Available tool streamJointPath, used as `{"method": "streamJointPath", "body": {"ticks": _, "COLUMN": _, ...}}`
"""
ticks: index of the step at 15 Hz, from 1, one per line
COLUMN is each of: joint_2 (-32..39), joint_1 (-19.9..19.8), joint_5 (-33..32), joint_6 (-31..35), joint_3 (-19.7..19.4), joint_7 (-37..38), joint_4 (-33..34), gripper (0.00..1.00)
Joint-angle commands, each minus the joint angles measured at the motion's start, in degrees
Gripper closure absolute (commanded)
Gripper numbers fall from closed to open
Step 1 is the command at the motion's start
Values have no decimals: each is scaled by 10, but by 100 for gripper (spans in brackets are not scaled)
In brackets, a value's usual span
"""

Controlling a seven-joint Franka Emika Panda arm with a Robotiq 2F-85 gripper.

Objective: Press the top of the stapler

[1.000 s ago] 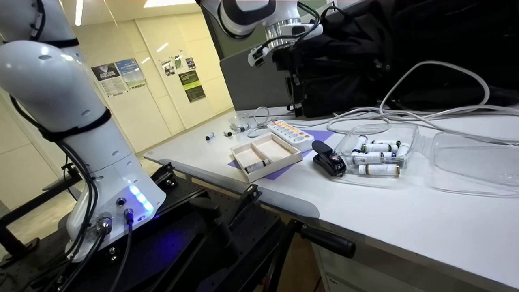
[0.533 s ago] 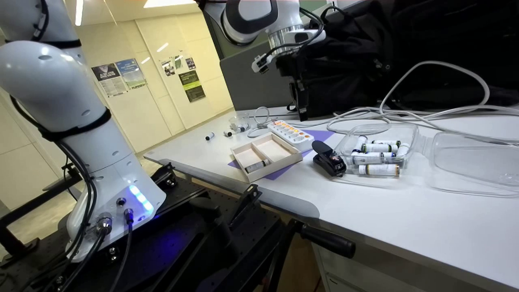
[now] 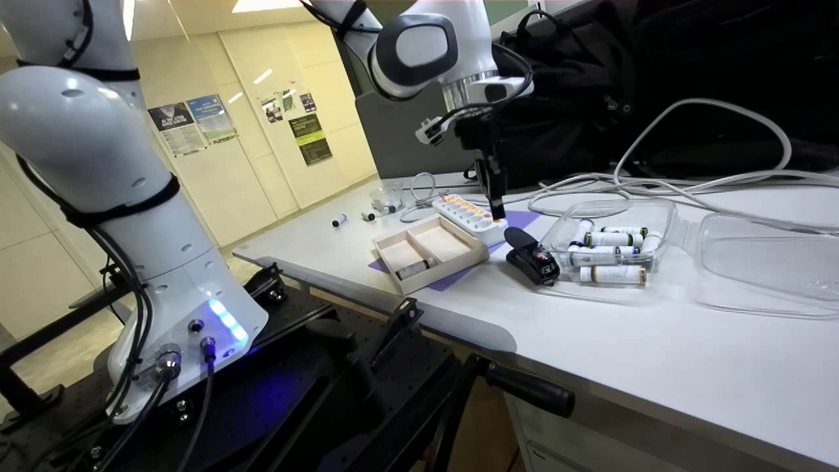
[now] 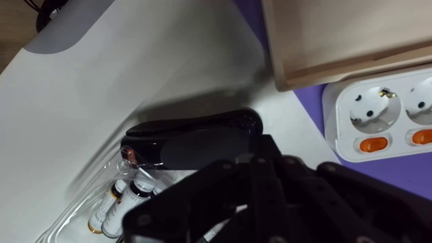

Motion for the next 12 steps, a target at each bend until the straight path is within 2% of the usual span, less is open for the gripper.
{"method": "streamJointPath", "body": {"ticks": 1, "joint_2": 24, "joint_1": -3, "joint_5": 10, "joint_6": -1, "joint_3": 0, "joint_7": -3, "joint_4": 21, "gripper": 100}}
{"method": "streamJointPath", "body": {"ticks": 12, "joint_2": 70, "joint_1": -9, "joint_5": 25, "joint_6": -13, "joint_3": -2, "joint_7": -1, "joint_4": 54, "gripper": 100}}
